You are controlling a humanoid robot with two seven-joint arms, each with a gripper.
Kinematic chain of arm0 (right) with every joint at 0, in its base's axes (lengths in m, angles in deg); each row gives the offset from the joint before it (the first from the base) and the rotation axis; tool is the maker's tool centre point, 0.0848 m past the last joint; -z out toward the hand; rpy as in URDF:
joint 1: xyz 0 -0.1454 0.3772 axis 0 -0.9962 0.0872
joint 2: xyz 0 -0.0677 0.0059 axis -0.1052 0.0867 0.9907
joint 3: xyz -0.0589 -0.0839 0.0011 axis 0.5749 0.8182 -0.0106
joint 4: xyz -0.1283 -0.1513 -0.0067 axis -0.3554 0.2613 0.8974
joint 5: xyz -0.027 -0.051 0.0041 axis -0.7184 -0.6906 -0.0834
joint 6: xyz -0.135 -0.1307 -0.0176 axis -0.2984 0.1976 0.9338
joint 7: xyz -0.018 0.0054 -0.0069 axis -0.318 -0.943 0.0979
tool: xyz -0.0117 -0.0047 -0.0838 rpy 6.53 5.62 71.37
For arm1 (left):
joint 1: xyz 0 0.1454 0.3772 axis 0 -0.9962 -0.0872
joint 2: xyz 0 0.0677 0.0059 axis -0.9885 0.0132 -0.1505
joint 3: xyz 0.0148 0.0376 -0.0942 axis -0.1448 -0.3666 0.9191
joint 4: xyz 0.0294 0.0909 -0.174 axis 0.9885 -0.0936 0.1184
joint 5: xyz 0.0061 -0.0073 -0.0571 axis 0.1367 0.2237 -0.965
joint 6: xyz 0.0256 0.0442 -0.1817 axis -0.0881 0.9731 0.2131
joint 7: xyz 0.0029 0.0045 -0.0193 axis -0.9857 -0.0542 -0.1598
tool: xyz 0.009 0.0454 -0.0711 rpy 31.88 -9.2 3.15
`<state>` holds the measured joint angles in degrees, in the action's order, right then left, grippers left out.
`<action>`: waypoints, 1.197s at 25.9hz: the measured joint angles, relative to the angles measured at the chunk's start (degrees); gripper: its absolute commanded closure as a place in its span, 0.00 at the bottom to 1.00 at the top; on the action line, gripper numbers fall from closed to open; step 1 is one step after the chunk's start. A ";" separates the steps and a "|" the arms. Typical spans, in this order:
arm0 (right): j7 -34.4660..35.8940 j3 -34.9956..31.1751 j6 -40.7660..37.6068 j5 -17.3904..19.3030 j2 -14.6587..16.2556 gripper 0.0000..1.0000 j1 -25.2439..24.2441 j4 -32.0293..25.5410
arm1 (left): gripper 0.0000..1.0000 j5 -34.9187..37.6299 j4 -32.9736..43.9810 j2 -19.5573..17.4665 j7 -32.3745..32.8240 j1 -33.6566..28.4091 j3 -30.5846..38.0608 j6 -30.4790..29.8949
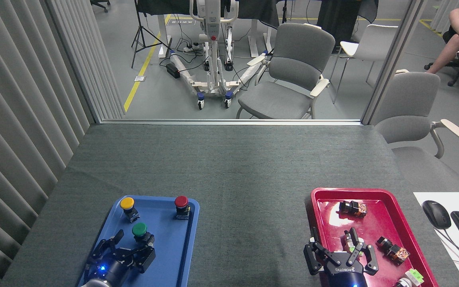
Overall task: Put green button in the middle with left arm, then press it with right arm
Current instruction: 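Carry the green button off the blue tray toward the table middle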
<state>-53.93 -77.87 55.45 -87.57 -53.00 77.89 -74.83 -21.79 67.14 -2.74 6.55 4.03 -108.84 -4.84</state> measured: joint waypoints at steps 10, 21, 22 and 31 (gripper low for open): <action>-0.16 -0.02 0.09 0.17 0.04 0.00 -0.33 0.00 | 1.00 2.42 -2.24 0.23 -4.54 1.13 -1.72 -4.72; -0.34 -0.21 0.09 0.17 0.08 0.00 -0.42 0.00 | 1.00 4.09 6.59 6.72 -4.78 4.33 -14.34 -8.18; -0.36 -0.17 0.09 0.17 0.08 0.00 -0.42 0.00 | 1.00 4.17 4.16 8.66 -3.69 5.27 -16.32 -7.07; -0.09 -0.18 0.09 0.17 0.08 0.00 -0.42 0.00 | 1.00 8.57 -12.13 20.62 -2.40 10.14 -21.48 -3.81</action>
<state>-54.02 -78.06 55.54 -87.40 -52.92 77.46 -74.83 -13.22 55.00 17.88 4.15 14.17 -130.32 -8.65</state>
